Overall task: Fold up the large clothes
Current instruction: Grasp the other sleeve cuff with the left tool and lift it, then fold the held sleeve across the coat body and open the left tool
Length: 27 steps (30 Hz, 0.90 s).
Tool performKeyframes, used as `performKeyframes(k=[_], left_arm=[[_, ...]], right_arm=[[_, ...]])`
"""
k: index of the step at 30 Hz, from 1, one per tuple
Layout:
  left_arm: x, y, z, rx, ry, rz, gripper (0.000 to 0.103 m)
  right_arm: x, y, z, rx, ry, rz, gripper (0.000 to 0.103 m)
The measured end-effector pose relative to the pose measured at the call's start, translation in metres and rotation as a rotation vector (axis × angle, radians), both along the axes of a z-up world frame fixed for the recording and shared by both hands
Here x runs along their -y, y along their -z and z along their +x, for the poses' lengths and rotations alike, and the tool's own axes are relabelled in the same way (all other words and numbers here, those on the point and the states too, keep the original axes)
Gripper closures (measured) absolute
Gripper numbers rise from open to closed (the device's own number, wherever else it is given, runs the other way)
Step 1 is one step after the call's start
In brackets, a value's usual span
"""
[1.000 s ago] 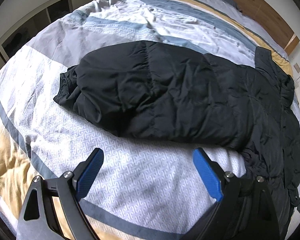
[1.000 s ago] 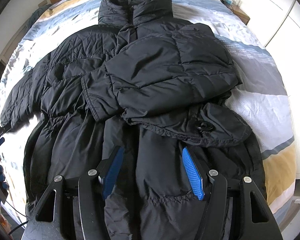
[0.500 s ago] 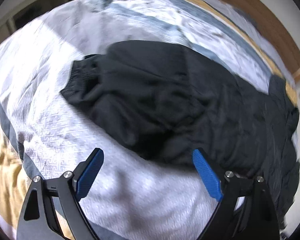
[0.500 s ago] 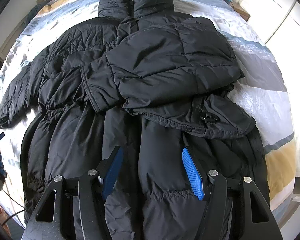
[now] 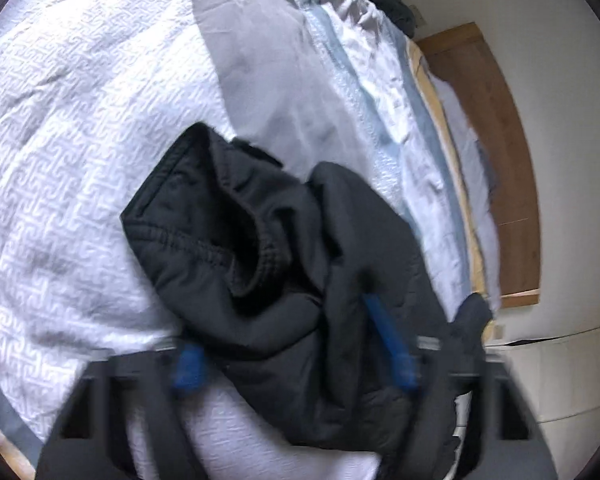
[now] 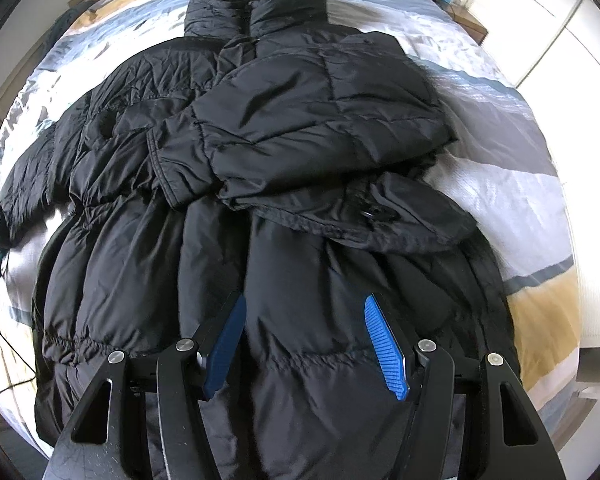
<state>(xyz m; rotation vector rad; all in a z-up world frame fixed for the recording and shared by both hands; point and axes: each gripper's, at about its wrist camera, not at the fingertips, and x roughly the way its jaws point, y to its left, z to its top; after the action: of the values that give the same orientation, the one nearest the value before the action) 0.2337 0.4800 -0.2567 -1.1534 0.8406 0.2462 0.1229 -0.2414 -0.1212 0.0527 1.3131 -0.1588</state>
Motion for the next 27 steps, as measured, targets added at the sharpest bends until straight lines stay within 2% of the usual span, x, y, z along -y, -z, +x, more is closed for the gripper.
performKeyframes(k=[3,8,14,22,27], left_arm=[[0.004,-0.013,0.003,0.023,0.011,0.013,0.081],[0.018,-0.043,0.006,0.059,0.027,0.054,0.086],[0.065,-0.113,0.02,0.151,0.141,0.165,0.087],[0.191,-0.202,0.041,0.279,0.327,0.246,0.087],[0.291,-0.233,0.054,0.323,0.451,0.253,0.087]], right_arm=[[0.01,-0.005,-0.008,0.012,0.025,0.003,0.042],[0.029,-0.011,-0.02,0.039,0.058,0.02,0.042],[0.058,-0.01,-0.026,0.076,0.093,0.057,0.042],[0.109,-0.003,-0.029,0.126,0.14,0.14,0.042],[0.154,0.0,-0.033,0.146,0.182,0.175,0.042]])
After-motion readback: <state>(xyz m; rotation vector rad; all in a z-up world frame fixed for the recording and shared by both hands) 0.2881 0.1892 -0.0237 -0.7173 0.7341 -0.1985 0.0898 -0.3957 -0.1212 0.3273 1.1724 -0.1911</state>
